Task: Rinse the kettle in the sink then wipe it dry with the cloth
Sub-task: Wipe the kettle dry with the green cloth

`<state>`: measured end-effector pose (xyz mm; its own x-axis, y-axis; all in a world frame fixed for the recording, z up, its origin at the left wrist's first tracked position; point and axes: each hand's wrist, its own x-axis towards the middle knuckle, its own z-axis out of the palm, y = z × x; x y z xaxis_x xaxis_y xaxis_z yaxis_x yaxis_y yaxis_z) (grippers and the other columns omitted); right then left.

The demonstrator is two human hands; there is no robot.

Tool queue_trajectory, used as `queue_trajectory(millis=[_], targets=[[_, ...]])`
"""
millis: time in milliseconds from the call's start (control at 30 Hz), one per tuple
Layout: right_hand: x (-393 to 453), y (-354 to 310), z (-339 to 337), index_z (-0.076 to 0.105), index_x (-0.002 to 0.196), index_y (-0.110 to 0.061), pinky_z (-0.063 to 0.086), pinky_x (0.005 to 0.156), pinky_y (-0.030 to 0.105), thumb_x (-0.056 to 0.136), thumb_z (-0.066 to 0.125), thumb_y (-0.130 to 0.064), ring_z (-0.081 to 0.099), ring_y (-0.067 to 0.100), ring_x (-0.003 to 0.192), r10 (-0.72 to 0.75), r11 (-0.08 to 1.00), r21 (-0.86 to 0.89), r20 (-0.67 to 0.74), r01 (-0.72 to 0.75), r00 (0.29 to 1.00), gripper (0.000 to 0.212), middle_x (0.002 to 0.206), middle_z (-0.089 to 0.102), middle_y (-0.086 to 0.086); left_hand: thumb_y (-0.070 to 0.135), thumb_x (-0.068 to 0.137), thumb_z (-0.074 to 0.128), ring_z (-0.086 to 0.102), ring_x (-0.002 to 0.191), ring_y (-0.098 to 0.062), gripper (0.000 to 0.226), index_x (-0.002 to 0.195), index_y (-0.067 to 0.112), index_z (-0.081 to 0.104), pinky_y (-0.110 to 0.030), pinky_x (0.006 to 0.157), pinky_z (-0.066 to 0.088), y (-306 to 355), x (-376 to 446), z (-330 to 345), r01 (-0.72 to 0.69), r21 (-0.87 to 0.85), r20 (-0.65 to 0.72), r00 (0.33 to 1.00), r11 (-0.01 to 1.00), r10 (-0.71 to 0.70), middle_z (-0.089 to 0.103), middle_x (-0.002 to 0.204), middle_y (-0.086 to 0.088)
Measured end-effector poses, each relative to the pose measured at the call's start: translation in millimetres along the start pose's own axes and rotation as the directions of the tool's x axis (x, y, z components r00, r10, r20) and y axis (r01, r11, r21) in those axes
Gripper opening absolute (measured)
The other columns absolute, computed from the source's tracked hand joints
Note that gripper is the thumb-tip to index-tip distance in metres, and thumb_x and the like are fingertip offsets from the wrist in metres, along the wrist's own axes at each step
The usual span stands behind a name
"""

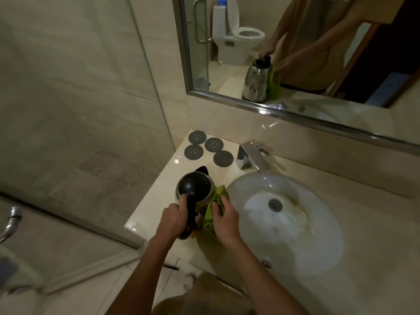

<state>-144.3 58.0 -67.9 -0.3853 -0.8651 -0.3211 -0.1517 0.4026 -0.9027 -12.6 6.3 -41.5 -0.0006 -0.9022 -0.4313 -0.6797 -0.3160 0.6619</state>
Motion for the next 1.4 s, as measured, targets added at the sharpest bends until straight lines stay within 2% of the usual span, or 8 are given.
queue_trajectory(millis=[167,467,567,700,967,1100,1233,1400], targets=[[-2,0,6,0.069,0.091,-0.010,0.043,0.059,0.006,0.097,0.061,-0.017,0.062,0.006,0.074,-0.052,0.998,-0.045,-0.151,0.046,0.987,0.012,0.081,0.065,-0.003,0.052,0.098,0.024,0.057,0.064,-0.019,0.057,0.068,0.012,0.051,-0.028,0.053,0.040,-3,7,2,-0.039,0.003,-0.039,0.998,0.999,0.039,0.057,0.067,-0.009],[5,-36,-12,0.056,0.092,-0.020,0.045,0.057,0.012,0.100,0.055,-0.025,0.057,0.000,0.066,-0.182,0.983,-0.074,-0.220,0.169,0.959,0.009,0.074,0.056,-0.009,0.056,0.097,0.023,0.055,0.061,-0.017,0.064,0.071,0.008,0.056,-0.027,0.052,0.036,-6,17,-6,-0.081,0.171,-0.011,0.996,0.982,0.084,0.057,0.066,-0.007],[4,-49,-17,0.050,0.096,-0.013,0.045,0.057,0.009,0.102,0.050,-0.019,0.052,-0.008,0.062,-0.198,0.974,0.058,-0.247,0.218,0.949,0.008,0.078,0.052,-0.004,0.057,0.095,0.024,0.053,0.059,-0.016,0.060,0.072,0.011,0.055,-0.027,0.052,0.033,-2,19,-14,-0.126,0.332,-0.108,0.980,0.935,0.170,0.056,0.066,-0.004],[12,-64,-21,0.046,0.108,-0.008,0.044,0.060,0.017,0.101,0.049,-0.014,0.050,-0.008,0.059,-0.155,0.940,0.210,-0.438,0.268,0.886,0.010,0.077,0.050,-0.005,0.052,0.094,0.032,0.055,0.065,-0.023,0.042,0.085,0.013,0.044,-0.033,0.057,0.041,7,24,-14,-0.195,0.274,-0.228,0.938,0.942,0.261,0.055,0.075,-0.007],[14,-37,15,0.040,0.116,-0.032,0.058,0.073,0.029,0.099,0.054,-0.009,0.067,0.018,0.091,-0.041,0.963,0.222,-0.445,0.155,0.895,0.032,0.103,0.064,0.006,0.043,0.094,0.038,0.044,0.095,-0.029,0.029,0.101,0.015,0.038,-0.044,0.080,0.042,22,36,6,-0.216,0.085,-0.278,0.932,0.973,0.231,0.038,0.101,-0.007],[13,-26,26,0.061,0.109,-0.017,0.054,0.089,0.031,0.098,0.058,-0.020,0.059,0.009,0.098,-0.096,0.986,0.083,-0.404,0.141,0.910,0.012,0.107,0.064,-0.002,0.044,0.094,0.036,0.045,0.091,-0.025,0.025,0.097,0.019,0.037,-0.043,0.079,0.043,20,34,12,-0.238,0.049,-0.351,0.905,0.970,0.240,0.038,0.100,-0.004],[9,-22,27,0.068,0.116,-0.015,0.049,0.086,0.024,0.102,0.051,-0.026,0.055,-0.003,0.091,-0.085,0.994,0.027,-0.367,0.102,0.926,0.025,0.107,0.064,-0.007,0.043,0.095,0.034,0.044,0.091,-0.024,0.023,0.095,0.021,0.037,-0.043,0.079,0.043,18,36,13,-0.252,0.036,-0.359,0.900,0.967,0.248,0.038,0.100,-0.004],[8,-14,28,0.041,0.149,-0.024,0.032,0.117,0.032,0.107,0.035,-0.025,0.035,0.014,0.143,0.048,0.998,0.057,-0.183,-0.038,0.982,0.043,0.155,0.040,-0.005,0.042,0.095,0.034,0.045,0.092,-0.024,0.021,0.096,0.021,0.038,-0.042,0.079,0.043,16,38,14,-0.258,0.018,-0.368,0.897,0.966,0.247,0.039,0.101,-0.004]])
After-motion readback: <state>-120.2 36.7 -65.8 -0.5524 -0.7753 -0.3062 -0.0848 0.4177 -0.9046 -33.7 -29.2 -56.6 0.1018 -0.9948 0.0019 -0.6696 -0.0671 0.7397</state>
